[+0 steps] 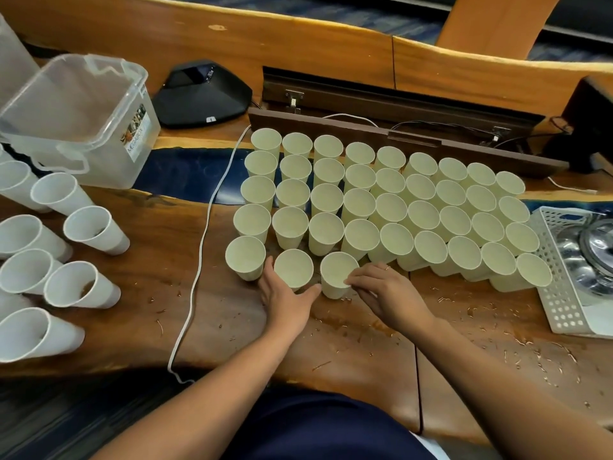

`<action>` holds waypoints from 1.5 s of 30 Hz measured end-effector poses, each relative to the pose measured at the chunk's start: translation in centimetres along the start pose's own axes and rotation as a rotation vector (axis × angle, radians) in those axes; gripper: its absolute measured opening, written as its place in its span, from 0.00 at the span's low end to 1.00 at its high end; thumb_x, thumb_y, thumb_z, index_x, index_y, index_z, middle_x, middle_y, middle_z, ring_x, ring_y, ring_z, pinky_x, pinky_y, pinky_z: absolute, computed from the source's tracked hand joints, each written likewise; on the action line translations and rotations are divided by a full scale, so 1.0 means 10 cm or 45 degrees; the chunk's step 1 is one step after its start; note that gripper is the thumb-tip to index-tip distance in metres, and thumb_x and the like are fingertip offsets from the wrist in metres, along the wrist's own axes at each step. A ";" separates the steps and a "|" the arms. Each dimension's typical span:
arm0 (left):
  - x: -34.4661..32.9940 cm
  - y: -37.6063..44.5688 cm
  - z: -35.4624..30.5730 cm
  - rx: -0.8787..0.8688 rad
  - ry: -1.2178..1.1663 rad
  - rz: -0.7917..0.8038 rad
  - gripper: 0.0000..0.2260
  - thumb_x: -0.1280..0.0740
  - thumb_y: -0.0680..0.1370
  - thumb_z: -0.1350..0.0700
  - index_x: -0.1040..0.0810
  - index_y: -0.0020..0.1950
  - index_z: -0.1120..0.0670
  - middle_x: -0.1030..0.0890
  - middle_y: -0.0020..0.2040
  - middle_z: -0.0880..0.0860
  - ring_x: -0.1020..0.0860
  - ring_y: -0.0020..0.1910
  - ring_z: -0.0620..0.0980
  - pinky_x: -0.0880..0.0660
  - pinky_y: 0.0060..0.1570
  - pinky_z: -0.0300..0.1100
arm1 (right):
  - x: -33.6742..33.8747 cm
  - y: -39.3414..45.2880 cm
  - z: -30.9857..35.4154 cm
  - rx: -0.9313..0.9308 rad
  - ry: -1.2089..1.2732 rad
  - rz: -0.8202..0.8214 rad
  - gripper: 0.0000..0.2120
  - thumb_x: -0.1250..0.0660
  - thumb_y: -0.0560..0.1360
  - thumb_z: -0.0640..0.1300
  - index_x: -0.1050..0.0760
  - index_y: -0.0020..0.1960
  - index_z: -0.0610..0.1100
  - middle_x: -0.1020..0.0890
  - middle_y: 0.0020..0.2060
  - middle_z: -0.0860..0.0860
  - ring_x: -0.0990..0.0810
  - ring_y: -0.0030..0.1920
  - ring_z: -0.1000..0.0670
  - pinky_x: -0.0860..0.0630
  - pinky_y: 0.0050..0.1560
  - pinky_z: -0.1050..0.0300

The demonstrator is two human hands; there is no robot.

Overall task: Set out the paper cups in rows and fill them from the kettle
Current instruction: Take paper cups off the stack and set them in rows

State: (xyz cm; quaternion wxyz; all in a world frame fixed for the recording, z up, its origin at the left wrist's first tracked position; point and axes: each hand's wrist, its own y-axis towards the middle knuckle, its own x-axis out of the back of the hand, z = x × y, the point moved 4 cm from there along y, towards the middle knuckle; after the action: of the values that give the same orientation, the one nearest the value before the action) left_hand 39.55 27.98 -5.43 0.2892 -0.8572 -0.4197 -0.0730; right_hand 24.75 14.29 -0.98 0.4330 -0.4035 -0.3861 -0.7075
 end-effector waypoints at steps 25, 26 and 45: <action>0.13 0.18 0.23 0.459 -0.535 0.195 0.33 0.30 0.79 0.56 0.44 0.77 0.41 0.23 0.60 0.54 0.20 0.53 0.53 0.20 0.41 0.43 | -0.24 0.14 0.08 -1.471 1.256 0.017 0.13 0.34 0.80 0.51 0.24 0.60 0.45 0.14 0.40 0.47 0.15 0.36 0.46 0.17 0.37 0.54; 0.13 0.19 0.23 0.470 -0.534 0.195 0.33 0.30 0.79 0.55 0.45 0.77 0.42 0.23 0.61 0.54 0.20 0.53 0.53 0.20 0.41 0.43 | -0.24 0.15 0.09 -1.476 1.276 0.017 0.14 0.33 0.80 0.52 0.24 0.60 0.45 0.14 0.41 0.47 0.15 0.36 0.46 0.17 0.38 0.53; 0.10 0.20 0.26 0.503 -0.545 0.234 0.29 0.30 0.78 0.59 0.39 0.76 0.50 0.23 0.59 0.55 0.22 0.57 0.53 0.20 0.51 0.46 | -0.24 0.16 0.08 -1.548 1.290 0.054 0.21 0.38 0.82 0.54 0.27 0.69 0.43 0.13 0.42 0.46 0.15 0.37 0.45 0.16 0.40 0.52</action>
State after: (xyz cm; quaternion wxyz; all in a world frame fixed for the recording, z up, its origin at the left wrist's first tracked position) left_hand 41.34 29.15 -8.08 0.3609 -0.8146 -0.3978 0.2187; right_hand 27.09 15.19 -2.55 0.2729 -0.2054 0.3201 -0.8837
